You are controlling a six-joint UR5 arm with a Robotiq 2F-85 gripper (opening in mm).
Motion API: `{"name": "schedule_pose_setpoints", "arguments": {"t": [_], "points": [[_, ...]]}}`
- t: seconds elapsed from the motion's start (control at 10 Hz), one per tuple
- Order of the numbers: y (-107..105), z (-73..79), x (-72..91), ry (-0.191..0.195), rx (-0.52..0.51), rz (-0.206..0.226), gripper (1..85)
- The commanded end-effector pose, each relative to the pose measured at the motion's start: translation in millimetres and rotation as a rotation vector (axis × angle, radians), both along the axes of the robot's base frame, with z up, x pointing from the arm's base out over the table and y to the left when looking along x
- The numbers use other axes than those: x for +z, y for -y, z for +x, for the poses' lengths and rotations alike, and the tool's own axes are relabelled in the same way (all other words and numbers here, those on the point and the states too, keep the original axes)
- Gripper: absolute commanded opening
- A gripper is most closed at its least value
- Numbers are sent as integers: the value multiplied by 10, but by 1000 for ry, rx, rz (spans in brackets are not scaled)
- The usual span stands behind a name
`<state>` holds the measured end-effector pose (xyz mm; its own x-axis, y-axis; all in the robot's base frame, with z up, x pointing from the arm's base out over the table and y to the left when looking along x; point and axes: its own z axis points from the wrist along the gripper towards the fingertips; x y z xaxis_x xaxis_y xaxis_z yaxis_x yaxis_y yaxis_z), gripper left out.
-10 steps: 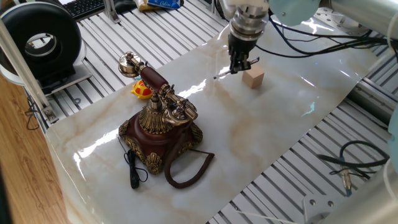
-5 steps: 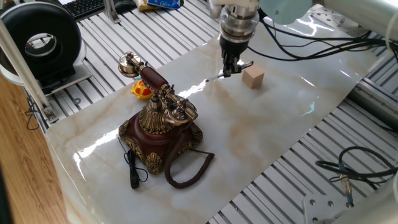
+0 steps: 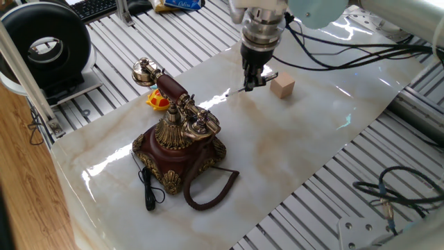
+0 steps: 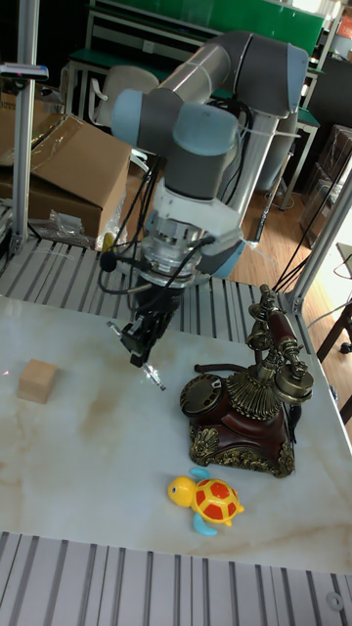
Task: Dial a number on an old rotary phone
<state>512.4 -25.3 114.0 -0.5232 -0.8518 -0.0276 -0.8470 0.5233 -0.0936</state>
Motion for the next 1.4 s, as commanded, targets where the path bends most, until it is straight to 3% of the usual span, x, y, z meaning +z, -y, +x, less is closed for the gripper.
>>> {"name": "schedule_pose_setpoints", "arguments": {"t": [0.0,0.5,0.7,1.0,1.3], "points": [[-271,-68,195,-13,-151,53,13],[-382,-16,241,5,-245,88,13],[-564,16,314,15,-257,39,13],[-662,-5,298,0,-259,67,13],[-550,-33,296,-6,-221,19,13]]}}
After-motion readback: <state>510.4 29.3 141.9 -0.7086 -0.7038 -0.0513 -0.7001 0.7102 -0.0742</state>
